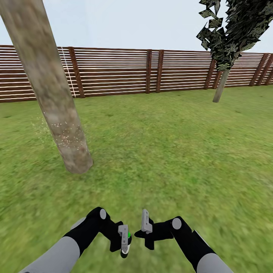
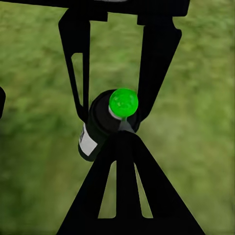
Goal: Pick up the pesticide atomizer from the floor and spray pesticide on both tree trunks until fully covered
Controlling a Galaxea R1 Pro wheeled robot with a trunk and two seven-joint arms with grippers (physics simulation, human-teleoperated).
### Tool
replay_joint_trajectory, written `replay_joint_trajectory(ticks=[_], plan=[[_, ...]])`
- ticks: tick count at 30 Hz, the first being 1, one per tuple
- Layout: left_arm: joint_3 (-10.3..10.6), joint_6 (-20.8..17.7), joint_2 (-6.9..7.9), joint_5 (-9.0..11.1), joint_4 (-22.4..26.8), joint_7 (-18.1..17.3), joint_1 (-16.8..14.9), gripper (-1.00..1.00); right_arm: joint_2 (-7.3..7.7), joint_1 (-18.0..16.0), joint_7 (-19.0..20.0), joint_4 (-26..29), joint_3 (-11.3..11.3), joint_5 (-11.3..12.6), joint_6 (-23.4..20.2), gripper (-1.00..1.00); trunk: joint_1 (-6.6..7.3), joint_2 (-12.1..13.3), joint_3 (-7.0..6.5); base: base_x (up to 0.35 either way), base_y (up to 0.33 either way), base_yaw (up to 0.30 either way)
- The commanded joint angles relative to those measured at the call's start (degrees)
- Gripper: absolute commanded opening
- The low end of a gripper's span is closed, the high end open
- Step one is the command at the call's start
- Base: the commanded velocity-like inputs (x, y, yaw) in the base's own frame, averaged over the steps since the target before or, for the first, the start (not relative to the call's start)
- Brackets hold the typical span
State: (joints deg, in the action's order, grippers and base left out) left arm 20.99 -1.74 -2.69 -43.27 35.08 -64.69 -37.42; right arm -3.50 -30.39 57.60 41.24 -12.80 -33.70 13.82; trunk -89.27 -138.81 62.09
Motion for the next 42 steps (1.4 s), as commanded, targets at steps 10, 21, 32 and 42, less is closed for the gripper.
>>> replay_joint_trajectory(ticks=[10,21,32,42], plan=[[0.0,1.3,0.0,-0.2,0.1,-2.4,0.0,-1.0,-0.02,0.0,0.1,0.0,0.1,-0.5,0.3,-1.0,0.01,0.0,0.05,0.0,0.0,0.0],[0.0,1.6,-1.24,-0.2,0.2,-2.4,-0.8,-1.0,-0.02,0.0,0.1,0.0,0.1,-0.5,0.3,-1.0,0.01,0.0,0.05,0.0,0.0,0.0],[-0.4,1.6,0.4,-0.2,-0.3,-2.5,-0.7,-1.0,-0.02,0.0,0.1,-0.1,0.1,-0.5,0.3,-1.0,0.01,0.0,0.05,0.0,0.0,0.0],[-0.9,1.6,15.31,0.3,-1.3,-2.3,-0.1,-1.0,0.04,0.0,0.1,-0.3,0.1,-0.6,0.3,-1.0,0.01,0.0,0.05,0.0,0.0,0.0]])
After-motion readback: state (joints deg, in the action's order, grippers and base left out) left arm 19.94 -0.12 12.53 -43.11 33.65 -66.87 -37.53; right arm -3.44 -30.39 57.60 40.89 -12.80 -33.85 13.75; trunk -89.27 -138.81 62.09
